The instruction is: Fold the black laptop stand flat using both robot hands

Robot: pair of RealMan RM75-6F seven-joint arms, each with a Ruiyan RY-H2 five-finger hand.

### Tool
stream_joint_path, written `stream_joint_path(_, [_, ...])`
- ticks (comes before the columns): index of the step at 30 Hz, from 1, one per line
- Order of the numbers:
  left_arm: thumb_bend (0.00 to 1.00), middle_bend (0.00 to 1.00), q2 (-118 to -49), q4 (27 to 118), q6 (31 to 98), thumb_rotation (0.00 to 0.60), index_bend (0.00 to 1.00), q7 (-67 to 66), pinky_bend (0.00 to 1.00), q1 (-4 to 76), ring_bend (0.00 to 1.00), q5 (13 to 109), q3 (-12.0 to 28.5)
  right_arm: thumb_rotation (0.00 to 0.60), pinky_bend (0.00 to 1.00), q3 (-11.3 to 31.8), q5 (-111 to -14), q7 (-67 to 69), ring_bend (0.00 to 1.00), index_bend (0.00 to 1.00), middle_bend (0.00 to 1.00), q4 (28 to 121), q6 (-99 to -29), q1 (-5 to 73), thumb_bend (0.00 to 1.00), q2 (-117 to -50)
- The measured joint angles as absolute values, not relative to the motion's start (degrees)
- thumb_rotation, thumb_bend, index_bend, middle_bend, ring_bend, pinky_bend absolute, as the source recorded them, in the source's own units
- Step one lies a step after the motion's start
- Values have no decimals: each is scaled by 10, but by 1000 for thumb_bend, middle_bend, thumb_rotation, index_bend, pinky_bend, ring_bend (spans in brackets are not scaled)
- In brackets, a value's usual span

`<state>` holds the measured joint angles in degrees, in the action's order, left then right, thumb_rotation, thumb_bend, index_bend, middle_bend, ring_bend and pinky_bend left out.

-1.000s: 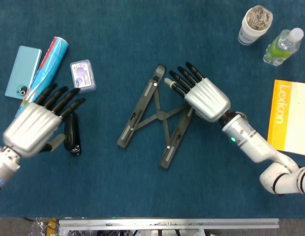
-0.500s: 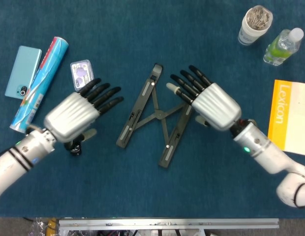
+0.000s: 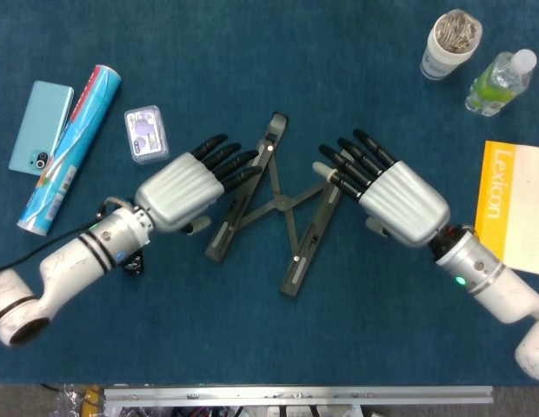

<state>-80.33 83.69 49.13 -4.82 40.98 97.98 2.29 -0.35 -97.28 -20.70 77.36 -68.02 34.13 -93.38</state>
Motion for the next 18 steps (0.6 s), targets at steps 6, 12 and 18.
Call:
stream_joint_path(6, [247,0,-839,789,465,600,0,-50,0,436,0,954,28,600,0,-2,-975,-208,0,0,0,740,-666,350,0,-970])
stream_joint_path(12, [247,0,-869,753,452,600,0,-52,0,447,0,922,31,600,0,-3,-982,-213,0,0,0,711,-657,361,0,-1001])
stream_joint_path(18, [247,0,-889,722,444,600,0,-53,0,453,0,895,32,600,0,-4,-986,-211,0,0,0,682,-651,367,0,-1021])
